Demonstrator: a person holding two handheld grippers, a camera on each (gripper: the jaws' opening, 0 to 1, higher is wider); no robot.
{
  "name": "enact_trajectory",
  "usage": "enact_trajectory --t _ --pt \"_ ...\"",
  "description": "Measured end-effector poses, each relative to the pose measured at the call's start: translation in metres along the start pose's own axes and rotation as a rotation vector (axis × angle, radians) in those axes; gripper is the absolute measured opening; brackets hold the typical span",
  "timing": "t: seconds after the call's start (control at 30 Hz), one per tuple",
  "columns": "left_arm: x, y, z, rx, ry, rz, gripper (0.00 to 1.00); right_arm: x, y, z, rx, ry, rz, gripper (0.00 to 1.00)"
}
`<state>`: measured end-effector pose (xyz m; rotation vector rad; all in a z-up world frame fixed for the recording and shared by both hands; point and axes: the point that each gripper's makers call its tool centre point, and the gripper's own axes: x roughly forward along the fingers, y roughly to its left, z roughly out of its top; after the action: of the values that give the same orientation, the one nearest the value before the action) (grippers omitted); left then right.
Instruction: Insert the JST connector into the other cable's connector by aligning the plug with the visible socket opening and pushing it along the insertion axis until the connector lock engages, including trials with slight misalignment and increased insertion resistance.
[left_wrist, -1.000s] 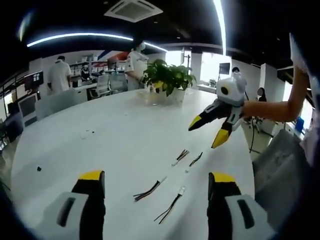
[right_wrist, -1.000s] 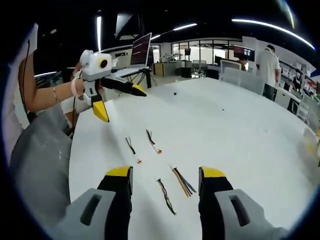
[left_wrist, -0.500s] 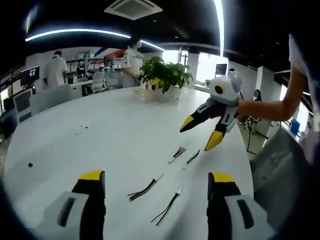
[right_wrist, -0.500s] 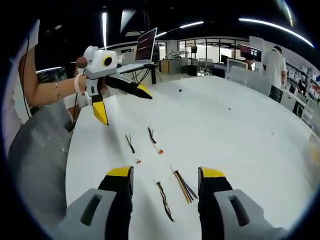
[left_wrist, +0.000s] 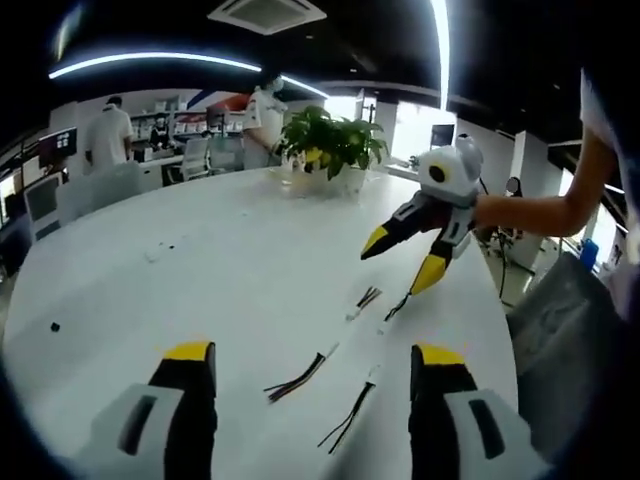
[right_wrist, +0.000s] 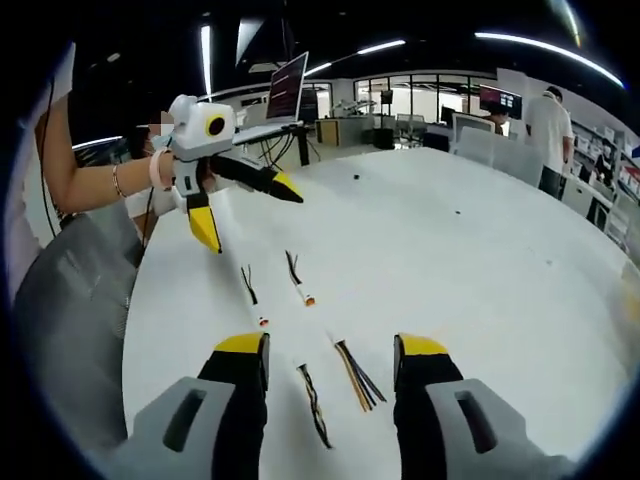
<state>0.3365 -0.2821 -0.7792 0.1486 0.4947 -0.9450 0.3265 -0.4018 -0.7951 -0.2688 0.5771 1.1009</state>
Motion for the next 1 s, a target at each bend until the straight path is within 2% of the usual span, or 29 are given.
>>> enact_trajectory --t 0.37,0.73,0.83,1.0 --pt "0.010 -0.002 -0.006 -0.007 0.012 -0.042 0.72 0.009 -0.002 -0.005 -0.015 0.018 0.032 0.46" --pt "0.023 -0.002 -0.009 -0.016 0.004 -0.084 0.66 0.017 -0.003 -0.005 -0.018 0.002 0.063 0.45" --pt "0.026 -0.003 -0.011 -0.016 0.006 -0.103 0.63 0.018 -0.003 -0.003 -0.021 -0.009 0.073 0.43" --pt "0.032 -0.006 -0.014 -0.037 -0.001 -0.138 0.63 0.023 -0.003 -0.010 -0.024 0.001 0.093 0.42"
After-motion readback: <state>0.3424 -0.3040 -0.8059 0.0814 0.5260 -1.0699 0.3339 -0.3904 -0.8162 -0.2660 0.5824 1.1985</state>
